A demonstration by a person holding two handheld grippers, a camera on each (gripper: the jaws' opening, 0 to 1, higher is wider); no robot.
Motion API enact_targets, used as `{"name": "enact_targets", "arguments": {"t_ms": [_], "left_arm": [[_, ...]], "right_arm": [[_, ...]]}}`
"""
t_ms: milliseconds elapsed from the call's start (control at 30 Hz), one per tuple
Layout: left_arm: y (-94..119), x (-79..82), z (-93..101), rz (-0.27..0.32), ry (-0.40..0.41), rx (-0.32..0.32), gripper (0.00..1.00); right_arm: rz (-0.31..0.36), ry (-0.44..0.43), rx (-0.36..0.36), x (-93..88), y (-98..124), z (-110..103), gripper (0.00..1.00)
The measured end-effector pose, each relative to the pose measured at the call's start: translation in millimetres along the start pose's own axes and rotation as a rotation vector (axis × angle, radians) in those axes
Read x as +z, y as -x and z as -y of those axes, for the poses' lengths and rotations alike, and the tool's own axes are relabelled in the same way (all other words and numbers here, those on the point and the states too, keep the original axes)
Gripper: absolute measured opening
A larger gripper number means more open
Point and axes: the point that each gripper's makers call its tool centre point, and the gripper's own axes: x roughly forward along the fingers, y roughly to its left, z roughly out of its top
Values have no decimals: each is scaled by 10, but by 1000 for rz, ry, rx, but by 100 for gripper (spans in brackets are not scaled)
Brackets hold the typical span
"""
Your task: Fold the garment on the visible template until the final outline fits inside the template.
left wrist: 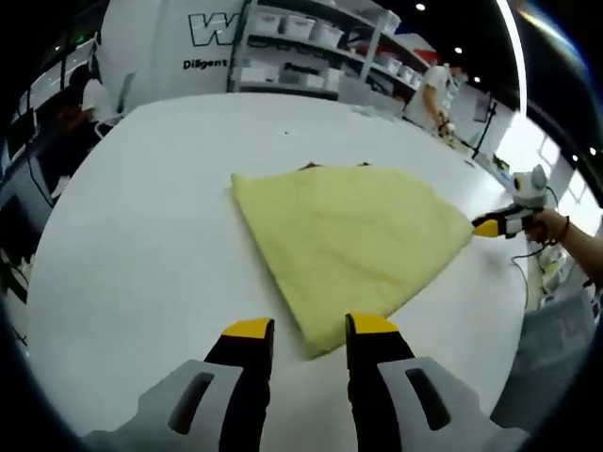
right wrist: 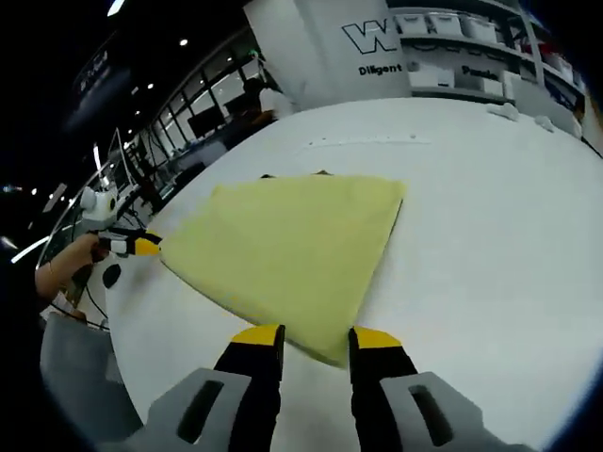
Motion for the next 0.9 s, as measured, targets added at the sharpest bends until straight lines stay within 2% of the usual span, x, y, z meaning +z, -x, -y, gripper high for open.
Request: {"name": "enact_targets", "arguments": {"t_ms": [200,300,367,533,733,800,900], "left_arm": [[-38,-64,10,-17,-15,-9,14],[-68,-83,-11,-19,-41,-12,5],[-95,-80,-7,-25,-48,-14,3],[-78,-88,3,-34,-82,0,2],[-43,-115,-2,-77,-125,20,1],[-32,-132,-12,-88,-164,25,1],[13,-167,-22,-102,-167,33,1]], "right_arm": [[-9,10,-33,-32,9,79,2],[-11,31,-37,-28,6,60,1],[-22,74,-44,-29,2,53,0],[-44,82,-57,-37,-4,88,0],[-86,147,-99,-70,0,105,0],[-89,145,-98,-81,-1,92,0],[-100,138,-88,-111,15,70,0]]}}
